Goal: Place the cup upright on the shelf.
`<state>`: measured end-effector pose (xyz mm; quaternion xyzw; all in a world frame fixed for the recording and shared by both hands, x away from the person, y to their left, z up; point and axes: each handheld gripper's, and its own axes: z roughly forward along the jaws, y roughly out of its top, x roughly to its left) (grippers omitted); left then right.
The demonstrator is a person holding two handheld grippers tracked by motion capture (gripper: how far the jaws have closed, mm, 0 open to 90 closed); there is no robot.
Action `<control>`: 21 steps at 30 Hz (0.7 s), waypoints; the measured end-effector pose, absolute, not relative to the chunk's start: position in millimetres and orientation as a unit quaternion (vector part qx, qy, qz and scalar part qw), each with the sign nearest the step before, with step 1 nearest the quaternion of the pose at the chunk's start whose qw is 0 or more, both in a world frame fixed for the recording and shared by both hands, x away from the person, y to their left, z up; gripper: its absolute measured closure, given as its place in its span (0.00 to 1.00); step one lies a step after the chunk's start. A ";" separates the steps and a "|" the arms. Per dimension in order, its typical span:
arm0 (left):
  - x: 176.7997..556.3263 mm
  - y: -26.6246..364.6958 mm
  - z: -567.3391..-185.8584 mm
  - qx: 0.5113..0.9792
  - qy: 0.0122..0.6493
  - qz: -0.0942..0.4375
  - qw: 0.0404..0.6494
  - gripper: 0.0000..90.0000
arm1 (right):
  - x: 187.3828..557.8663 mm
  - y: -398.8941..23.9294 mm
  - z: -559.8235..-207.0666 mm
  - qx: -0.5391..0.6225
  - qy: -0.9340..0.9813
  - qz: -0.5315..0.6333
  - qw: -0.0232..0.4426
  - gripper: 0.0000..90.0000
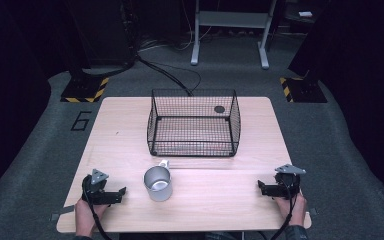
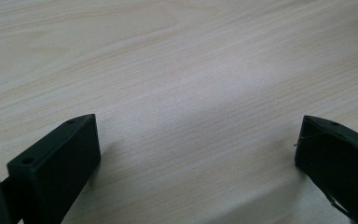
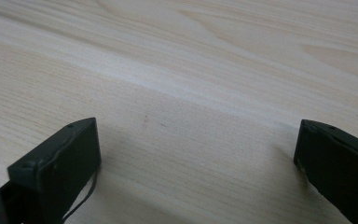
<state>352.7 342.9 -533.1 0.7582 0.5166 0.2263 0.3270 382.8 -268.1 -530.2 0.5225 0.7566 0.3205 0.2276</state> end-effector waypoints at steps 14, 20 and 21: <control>352.5 343.1 -532.3 0.763 0.512 0.222 0.327 0.00 | 383.6 -268.3 -530.3 0.525 0.755 0.320 0.228 0.00; 344.2 345.5 -529.9 0.763 0.501 0.227 0.338 0.00 | 383.6 -267.5 -530.2 0.528 0.753 0.322 0.227 0.00; 342.6 346.5 -528.6 0.764 0.499 0.228 0.340 0.00 | 383.6 -267.4 -530.2 0.528 0.753 0.322 0.227 0.00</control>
